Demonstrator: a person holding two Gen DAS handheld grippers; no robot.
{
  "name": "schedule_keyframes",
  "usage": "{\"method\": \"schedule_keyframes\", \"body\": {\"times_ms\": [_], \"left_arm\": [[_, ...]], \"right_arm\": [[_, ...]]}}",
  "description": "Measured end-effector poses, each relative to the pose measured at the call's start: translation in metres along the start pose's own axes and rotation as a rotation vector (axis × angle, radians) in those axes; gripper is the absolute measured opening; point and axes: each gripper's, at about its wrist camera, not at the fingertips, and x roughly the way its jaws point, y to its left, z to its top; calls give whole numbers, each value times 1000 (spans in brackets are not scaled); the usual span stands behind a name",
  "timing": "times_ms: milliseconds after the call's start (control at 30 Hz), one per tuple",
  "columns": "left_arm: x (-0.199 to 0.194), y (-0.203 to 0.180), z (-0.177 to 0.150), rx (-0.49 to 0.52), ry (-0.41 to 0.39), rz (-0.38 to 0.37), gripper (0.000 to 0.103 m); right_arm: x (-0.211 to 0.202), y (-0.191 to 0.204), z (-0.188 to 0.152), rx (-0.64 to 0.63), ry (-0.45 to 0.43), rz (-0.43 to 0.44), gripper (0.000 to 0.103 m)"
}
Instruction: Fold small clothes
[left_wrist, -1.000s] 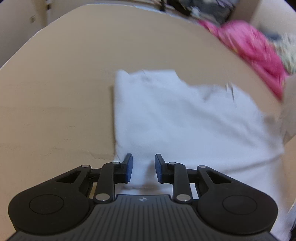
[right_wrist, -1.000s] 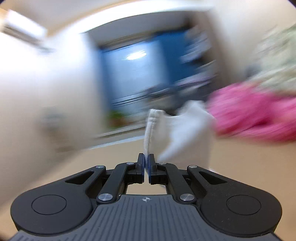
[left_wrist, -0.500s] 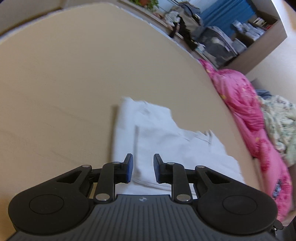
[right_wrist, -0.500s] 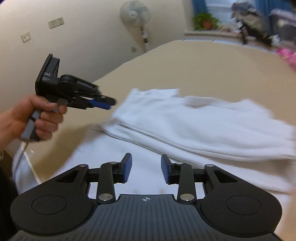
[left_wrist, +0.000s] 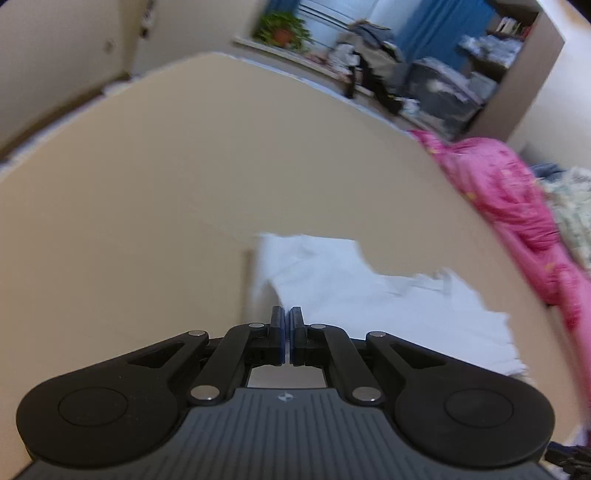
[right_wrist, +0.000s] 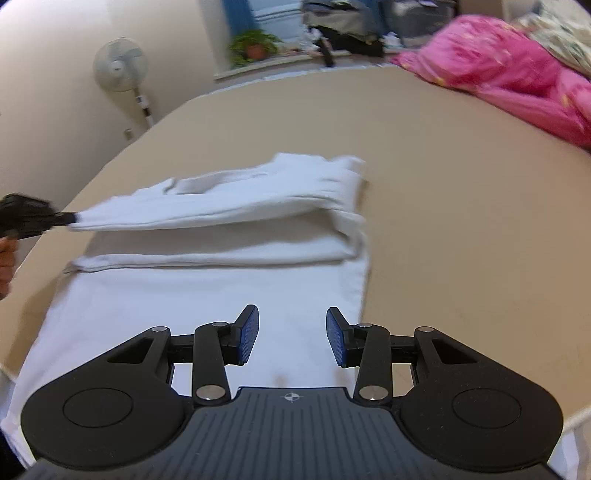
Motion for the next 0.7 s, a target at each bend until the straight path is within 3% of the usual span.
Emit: {"method": "schedule_keyframes", "body": {"times_ms": [67, 133, 233, 300, 367, 433, 533, 700], "left_arm": [[0, 0, -5, 6, 20, 37, 4], [-5, -8, -8, 58, -14, 63, 4], [-3, -23, -15, 89, -45, -26, 4], [18, -29, -25, 136, 13, -22, 6], [52, -22, -38, 135, 173, 48, 3], [45, -19, -39, 97, 144, 36, 3], [13, -32, -35, 121, 77, 5, 8], [-31, -53, -42, 194, 54, 106, 14]], "right_arm": [[8, -4, -7, 2, 53, -14, 42], [22, -5, -17, -23, 149, -78, 42], [36, -8, -29, -45, 247, -152, 43], [32, -7, -29, -44, 241, -150, 44], [30, -7, -31, -41, 237, -148, 44], [27, -9, -33, -28, 238, -148, 44], [19, -13, -34, 0, 233, -146, 43], [7, -19, -36, 29, 217, -131, 43]]}}
